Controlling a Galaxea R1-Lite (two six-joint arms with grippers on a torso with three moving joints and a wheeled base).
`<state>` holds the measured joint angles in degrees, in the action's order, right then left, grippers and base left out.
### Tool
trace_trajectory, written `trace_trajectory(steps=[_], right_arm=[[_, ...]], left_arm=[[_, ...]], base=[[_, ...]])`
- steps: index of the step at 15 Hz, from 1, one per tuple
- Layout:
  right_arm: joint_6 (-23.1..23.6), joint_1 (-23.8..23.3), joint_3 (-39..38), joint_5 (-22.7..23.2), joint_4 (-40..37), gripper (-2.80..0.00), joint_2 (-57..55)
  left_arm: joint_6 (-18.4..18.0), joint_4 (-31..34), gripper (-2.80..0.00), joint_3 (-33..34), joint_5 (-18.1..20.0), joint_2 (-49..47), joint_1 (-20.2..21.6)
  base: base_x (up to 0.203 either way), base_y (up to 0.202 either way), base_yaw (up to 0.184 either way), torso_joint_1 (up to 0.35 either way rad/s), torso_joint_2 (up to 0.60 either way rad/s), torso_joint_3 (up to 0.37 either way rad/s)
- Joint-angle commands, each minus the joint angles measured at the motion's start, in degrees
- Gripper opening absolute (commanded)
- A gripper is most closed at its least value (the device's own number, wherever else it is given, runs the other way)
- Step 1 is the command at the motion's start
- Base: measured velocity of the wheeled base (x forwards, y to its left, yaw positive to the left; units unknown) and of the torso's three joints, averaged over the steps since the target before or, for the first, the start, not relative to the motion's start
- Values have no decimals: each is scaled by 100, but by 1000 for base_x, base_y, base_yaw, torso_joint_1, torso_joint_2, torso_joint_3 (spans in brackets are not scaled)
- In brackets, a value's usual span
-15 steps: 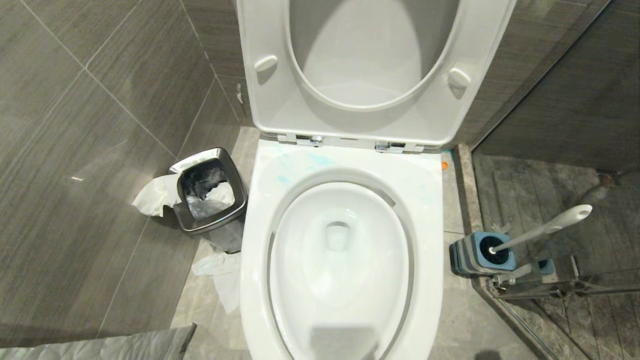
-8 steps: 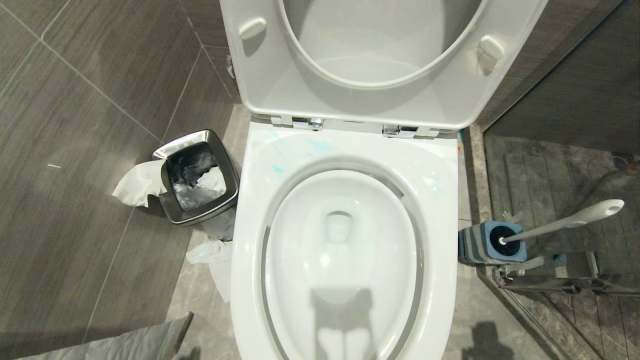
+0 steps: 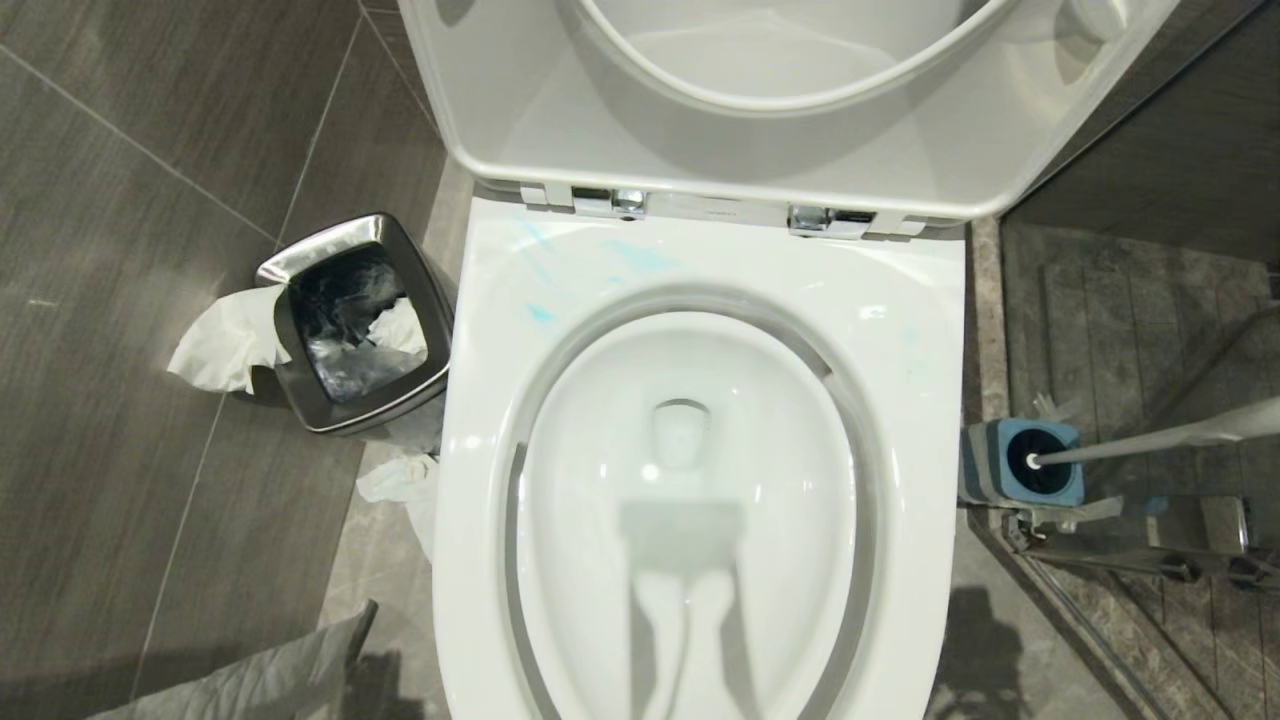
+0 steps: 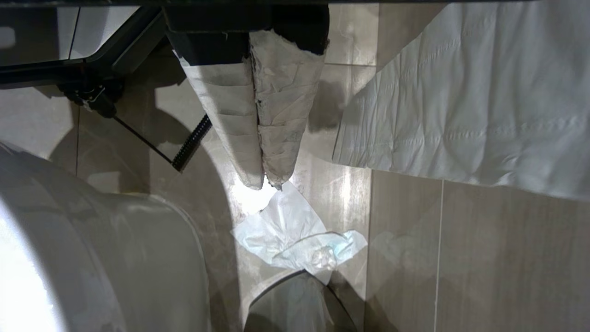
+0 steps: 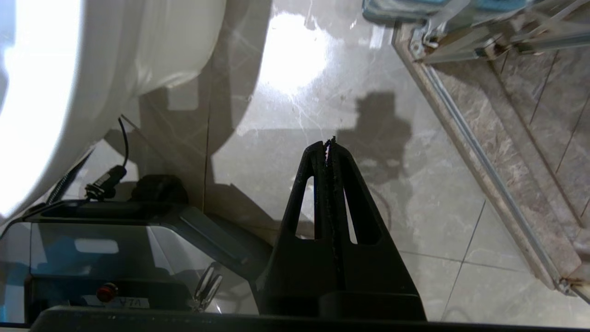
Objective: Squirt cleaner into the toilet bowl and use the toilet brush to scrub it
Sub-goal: Pour in the cleaning agent
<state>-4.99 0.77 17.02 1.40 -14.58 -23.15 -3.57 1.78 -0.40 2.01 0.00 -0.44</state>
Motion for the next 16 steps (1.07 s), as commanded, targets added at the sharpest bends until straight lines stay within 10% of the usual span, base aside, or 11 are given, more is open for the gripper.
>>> trace_trajectory(steps=[1, 16], right_arm=[[-2, 2, -27, 0, -10, -280, 12], [-2, 2, -68, 93, -36, -280, -38]], left_arm=[[-12, -2, -280, 5, 1, -9, 0], [166, -11, -280, 14, -13, -9, 0]], base=[[0, 0, 0, 2, 4, -201], [0, 0, 0, 4, 4, -179]])
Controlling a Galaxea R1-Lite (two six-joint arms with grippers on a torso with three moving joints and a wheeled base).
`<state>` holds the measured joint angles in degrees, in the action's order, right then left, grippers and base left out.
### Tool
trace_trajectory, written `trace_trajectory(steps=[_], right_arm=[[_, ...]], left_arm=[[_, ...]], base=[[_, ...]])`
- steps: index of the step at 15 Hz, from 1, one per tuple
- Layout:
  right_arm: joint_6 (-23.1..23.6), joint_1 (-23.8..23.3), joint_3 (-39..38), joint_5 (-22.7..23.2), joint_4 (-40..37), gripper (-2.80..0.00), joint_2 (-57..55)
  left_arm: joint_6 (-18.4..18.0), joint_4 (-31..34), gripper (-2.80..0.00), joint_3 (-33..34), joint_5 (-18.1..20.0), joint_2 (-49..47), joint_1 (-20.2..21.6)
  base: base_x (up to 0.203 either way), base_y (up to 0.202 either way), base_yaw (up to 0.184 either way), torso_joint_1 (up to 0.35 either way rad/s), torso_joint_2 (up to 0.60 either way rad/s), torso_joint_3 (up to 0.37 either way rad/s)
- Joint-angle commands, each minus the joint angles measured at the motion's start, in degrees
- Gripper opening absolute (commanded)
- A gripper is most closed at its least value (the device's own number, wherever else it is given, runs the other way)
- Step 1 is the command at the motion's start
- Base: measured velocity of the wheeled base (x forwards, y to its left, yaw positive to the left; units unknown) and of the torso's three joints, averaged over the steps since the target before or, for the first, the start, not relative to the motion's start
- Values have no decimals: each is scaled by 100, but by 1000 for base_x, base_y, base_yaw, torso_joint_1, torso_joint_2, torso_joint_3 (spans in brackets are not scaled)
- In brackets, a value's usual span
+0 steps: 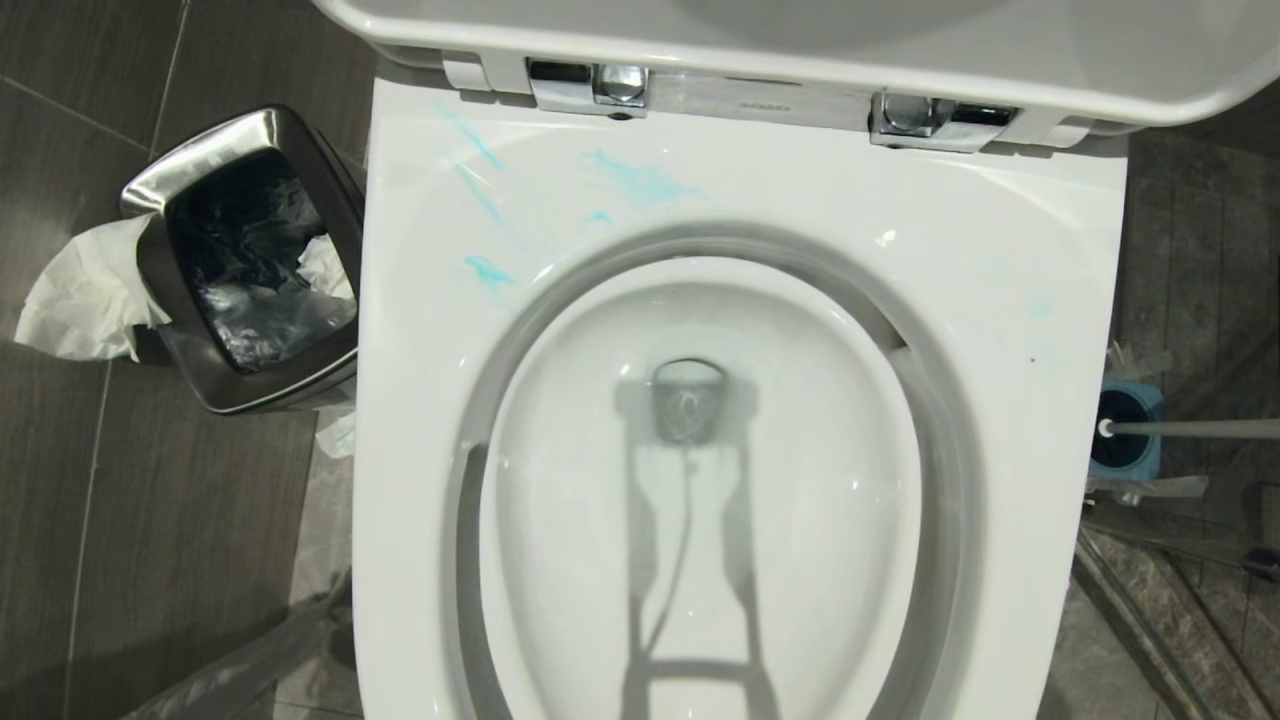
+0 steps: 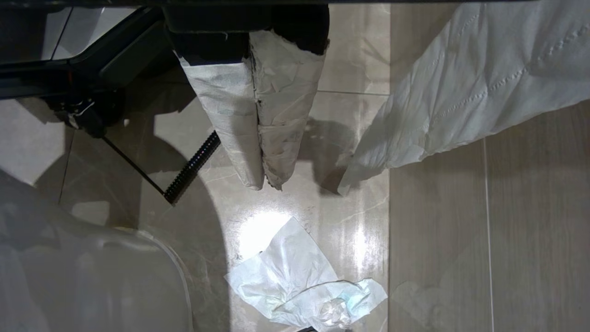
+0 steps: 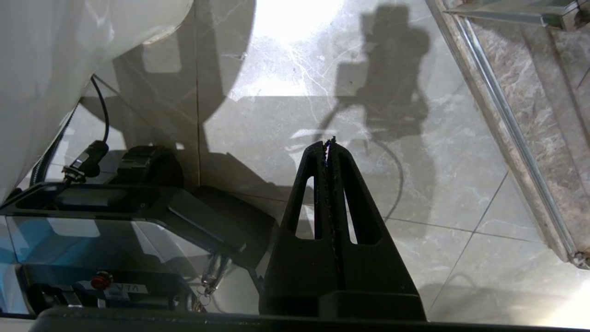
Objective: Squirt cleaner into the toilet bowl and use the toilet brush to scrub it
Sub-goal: Pour in the cleaning agent
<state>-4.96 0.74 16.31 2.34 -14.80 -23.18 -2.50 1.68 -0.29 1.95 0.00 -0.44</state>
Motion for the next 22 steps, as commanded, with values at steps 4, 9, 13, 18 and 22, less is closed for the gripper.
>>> trace_trajectory(steps=[4, 9, 13, 18, 22], right_arm=[[121, 5, -149, -6, 881, -280, -825], [71, -6, -472, -6, 4036, -280, -3562], [-1, -11, -549, 36, 7109, -280, -5589], [8, -7, -886, 212, 9273, -280, -6681], [62, 7, -922, 371, 9476, -280, -7335]], left_arm=[[92, -10, -280, 3, -28, -9, 0], [92, -10, -280, 3, -28, -9, 0], [92, -10, -280, 3, -28, -9, 0], [92, -10, -280, 3, -28, -9, 0], [92, -10, -280, 3, -28, -9, 0]], base=[[0, 0, 0, 0, 1, -8], [0, 0, 0, 0, 0, 0], [0, 0, 0, 0, 0, 0], [0, 0, 0, 0, 0, 0], [0, 0, 0, 0, 0, 0]])
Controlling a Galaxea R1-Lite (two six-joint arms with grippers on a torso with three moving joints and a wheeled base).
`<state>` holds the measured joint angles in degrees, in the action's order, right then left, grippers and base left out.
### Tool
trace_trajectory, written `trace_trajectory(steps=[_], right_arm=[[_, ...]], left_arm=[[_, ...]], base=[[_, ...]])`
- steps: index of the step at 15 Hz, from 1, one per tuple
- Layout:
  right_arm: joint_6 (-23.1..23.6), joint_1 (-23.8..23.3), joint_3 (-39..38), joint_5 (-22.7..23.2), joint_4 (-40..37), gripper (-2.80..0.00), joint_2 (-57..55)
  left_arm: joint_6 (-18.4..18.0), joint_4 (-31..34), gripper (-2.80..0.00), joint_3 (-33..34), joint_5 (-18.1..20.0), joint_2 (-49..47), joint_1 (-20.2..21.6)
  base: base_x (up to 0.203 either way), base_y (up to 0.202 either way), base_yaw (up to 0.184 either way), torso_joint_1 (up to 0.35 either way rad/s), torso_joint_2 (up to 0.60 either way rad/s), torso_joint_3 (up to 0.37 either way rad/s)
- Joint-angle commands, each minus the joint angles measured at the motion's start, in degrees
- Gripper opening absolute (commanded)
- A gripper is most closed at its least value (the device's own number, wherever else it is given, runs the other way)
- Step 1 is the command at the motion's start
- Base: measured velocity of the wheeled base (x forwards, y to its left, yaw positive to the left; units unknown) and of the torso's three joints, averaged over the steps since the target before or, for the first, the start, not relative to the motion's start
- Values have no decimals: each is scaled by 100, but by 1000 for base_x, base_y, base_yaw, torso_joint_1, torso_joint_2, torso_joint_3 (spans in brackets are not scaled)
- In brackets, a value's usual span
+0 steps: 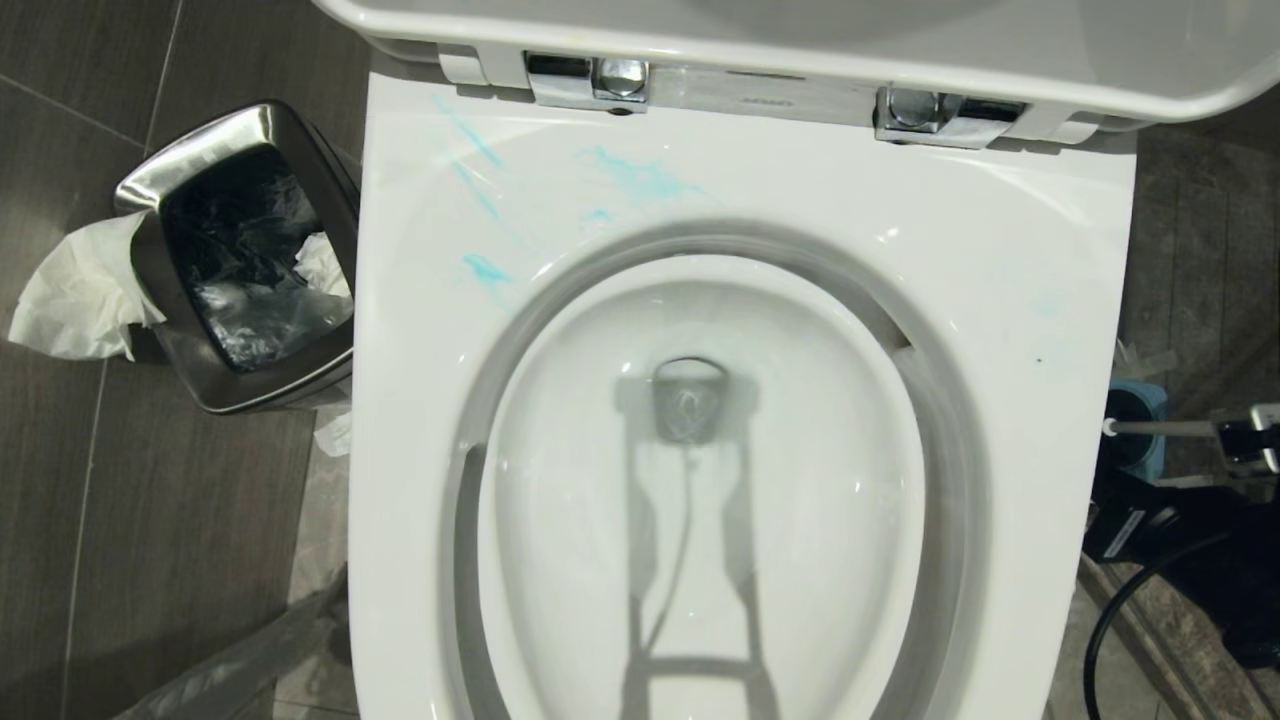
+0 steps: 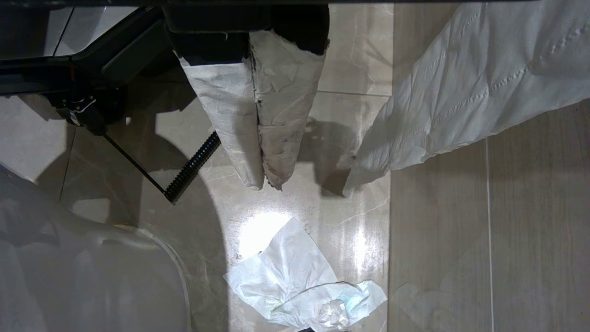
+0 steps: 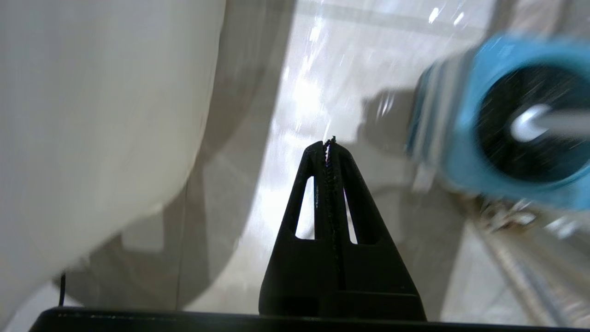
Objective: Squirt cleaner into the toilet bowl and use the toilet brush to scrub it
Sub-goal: Pour in the cleaning agent
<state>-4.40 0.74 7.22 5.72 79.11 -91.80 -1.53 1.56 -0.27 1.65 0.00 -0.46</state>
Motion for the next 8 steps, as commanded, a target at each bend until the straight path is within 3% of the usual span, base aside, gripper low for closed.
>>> trace_trajectory(steps=[1, 3, 8], right_arm=[[63, 10, -32, 91, 217, -280, -726], [510, 10, -126, 287, 530, -280, -1073], [677, 5, -134, 773, 855, -280, -1164]], left_arm=[[-5, 2, -280, 0, 2, -9, 2], [-5, 2, -280, 0, 2, -9, 2], [-5, 2, -280, 0, 2, -9, 2]], base=[[0, 0, 0, 0, 0, 0], [0, 0, 0, 0, 0, 0], [0, 0, 0, 0, 0, 0]])
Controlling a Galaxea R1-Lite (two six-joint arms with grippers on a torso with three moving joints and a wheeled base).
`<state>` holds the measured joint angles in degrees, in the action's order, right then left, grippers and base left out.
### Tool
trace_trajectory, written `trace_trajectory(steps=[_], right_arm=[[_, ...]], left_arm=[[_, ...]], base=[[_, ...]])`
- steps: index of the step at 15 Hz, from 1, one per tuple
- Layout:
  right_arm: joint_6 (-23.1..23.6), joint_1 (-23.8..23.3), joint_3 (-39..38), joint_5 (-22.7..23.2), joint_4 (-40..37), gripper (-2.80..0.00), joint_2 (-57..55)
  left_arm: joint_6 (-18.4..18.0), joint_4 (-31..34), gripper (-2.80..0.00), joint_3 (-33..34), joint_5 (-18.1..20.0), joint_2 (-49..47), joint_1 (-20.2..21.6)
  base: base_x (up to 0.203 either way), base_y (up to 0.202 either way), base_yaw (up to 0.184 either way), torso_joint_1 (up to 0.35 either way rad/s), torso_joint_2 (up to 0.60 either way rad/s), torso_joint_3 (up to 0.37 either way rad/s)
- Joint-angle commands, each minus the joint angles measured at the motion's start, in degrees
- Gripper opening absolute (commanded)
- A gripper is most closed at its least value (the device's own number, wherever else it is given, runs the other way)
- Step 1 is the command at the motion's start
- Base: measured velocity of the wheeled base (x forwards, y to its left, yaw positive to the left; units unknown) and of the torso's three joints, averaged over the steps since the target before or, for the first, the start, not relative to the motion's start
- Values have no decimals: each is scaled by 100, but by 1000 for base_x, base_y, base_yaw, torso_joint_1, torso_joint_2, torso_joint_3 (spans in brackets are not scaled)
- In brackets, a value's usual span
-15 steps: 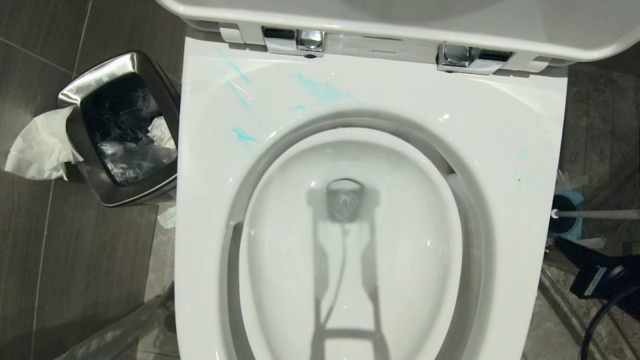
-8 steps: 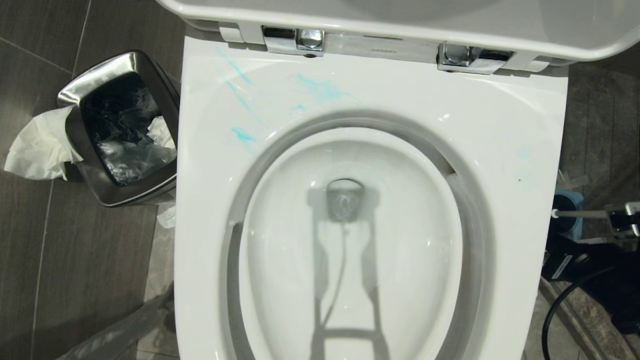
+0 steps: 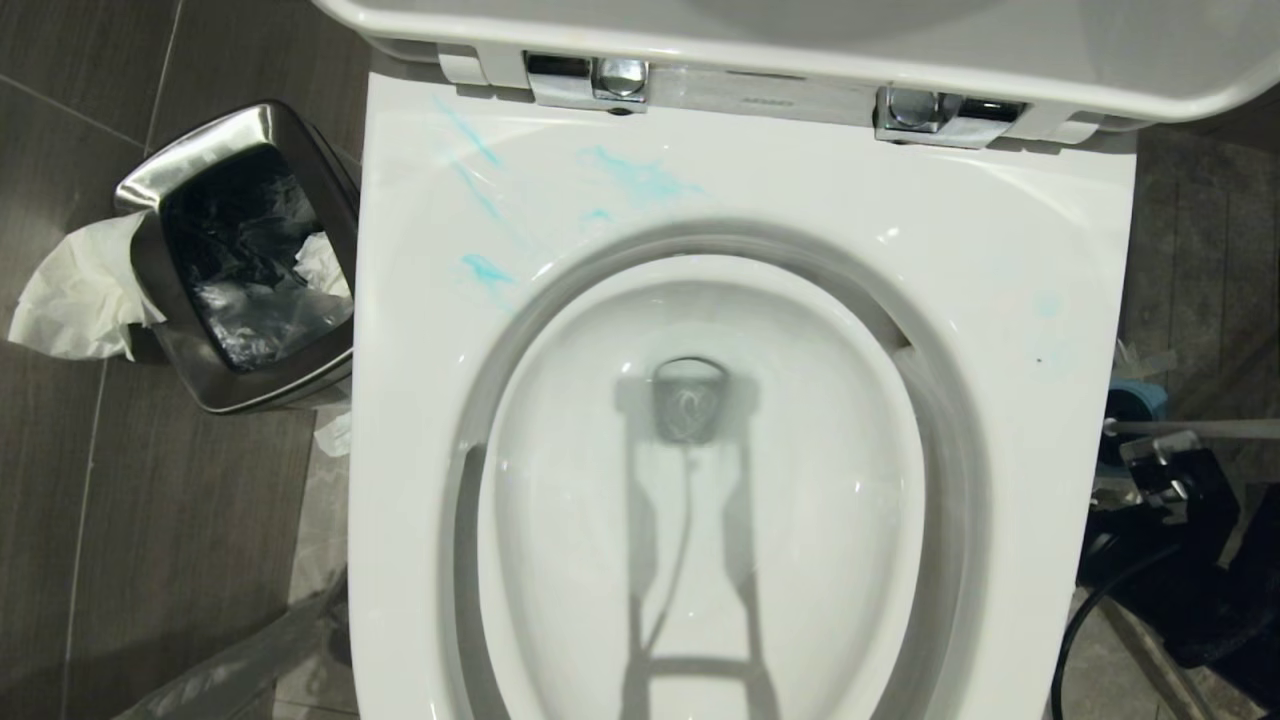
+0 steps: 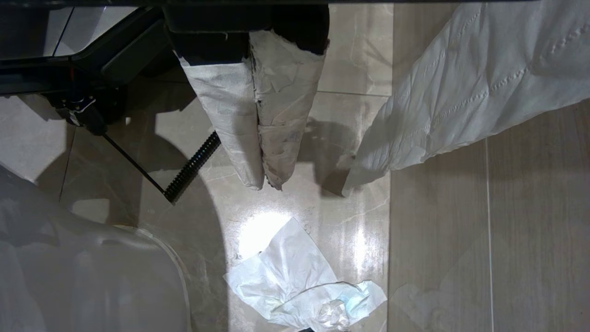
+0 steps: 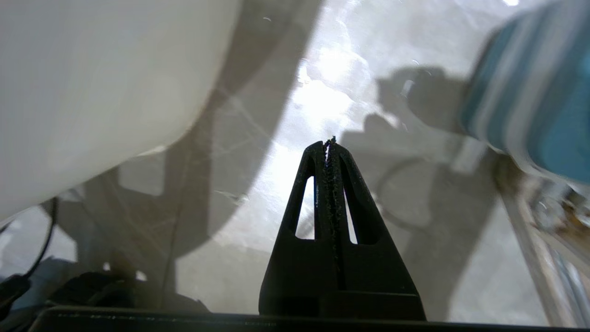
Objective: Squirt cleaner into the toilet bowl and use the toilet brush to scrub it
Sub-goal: Pour in the cleaning agent
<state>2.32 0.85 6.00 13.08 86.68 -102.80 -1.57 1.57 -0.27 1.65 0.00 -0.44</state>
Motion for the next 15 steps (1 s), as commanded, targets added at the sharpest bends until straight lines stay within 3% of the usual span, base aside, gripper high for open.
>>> trace_trajectory(steps=[1, 2, 10, 15], right_arm=[[6, -6, -2, 46, 98, -280, -65], [6, -6, 15, 46, 98, 0, -65], [-93, -55, 609, -156, 98, 0, -326], [309, -83, 691, -439, 98, 0, -469]], left_arm=[[-1, 1, -280, 0, 2, -9, 0], [-1, 1, -280, 0, 2, -9, 0], [-1, 1, -280, 0, 2, -9, 0], [-1, 1, -280, 0, 2, -9, 0]], base=[[0, 0, 0, 0, 0, 0], [0, 0, 0, 0, 0, 0], [0, 0, 0, 0, 0, 0], [0, 0, 0, 0, 0, 0]])
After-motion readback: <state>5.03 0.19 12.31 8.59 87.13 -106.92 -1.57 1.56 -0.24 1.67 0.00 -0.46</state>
